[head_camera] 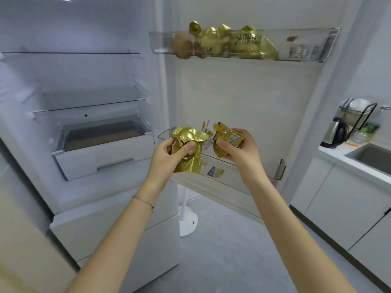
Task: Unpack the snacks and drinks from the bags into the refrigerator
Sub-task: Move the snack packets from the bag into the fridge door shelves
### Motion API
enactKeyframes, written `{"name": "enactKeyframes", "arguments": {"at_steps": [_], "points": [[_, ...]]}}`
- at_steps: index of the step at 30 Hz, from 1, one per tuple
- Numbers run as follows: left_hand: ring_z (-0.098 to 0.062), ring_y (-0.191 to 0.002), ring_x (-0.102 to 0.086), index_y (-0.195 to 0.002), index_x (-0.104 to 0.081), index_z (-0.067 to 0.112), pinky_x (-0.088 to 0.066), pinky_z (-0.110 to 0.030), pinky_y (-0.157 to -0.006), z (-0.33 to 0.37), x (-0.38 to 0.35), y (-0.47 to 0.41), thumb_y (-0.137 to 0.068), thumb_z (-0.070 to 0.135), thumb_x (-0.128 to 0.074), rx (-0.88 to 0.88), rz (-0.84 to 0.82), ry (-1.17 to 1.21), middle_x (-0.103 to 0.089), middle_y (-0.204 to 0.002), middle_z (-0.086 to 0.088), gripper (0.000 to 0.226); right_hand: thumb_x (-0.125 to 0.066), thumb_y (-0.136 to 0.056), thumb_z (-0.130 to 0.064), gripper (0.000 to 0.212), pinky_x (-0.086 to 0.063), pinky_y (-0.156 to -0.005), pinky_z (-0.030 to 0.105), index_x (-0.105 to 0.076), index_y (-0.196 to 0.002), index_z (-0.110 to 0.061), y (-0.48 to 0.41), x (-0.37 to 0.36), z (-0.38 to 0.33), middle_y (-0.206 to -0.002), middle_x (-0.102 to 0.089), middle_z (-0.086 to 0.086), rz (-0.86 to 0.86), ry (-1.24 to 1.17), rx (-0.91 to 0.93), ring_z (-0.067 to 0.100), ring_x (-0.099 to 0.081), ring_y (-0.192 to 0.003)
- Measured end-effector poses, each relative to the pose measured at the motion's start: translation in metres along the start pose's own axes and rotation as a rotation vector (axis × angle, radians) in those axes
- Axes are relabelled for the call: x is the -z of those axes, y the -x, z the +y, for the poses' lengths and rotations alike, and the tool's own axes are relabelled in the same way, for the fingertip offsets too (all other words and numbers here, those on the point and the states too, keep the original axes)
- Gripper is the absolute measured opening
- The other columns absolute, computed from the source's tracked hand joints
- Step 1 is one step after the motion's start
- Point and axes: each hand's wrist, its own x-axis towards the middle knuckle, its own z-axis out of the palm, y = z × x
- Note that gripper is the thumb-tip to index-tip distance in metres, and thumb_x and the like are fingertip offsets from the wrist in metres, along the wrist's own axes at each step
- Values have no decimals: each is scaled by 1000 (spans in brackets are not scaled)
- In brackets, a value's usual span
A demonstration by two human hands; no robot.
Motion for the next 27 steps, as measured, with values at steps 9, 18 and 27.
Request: {"name": "enactKeyframes", "arguments": {"at_steps": [9,18,27], "points": [[-17,-90,-70,-105,-69,14,-57,-26,-76,-12,39,-67,-78,34,-74,-27,-22,26,-74,-96,-3,34,-77,-78,-12,33,-55,-80,35,-53,-98,-25,-55,-31,18,-93,-62,-7,63,338,29,12,-62,-87],[-19,-87,-70,-98,-71,17,-56,-30,-80,-26,79,-124,-70,41,-75,19,-198,42,-74,-93,-5,37,-79,-75,-11,31,-55,-82,37,-57,-96,-19,-90,-72,42,-94,-63,2,-77,610,-233,20,-62,-88],[-13,-82,-70,-96,-71,18,-54,-22,-71,-33,93,-149,-72,37,-76,49,-336,51,-74,-84,3,32,-70,-84,-24,17,-44,-72,23,-70,-98,-14,-90,-83,45,-94,-66,3,-99,883,-307,16,-60,-86]]}}
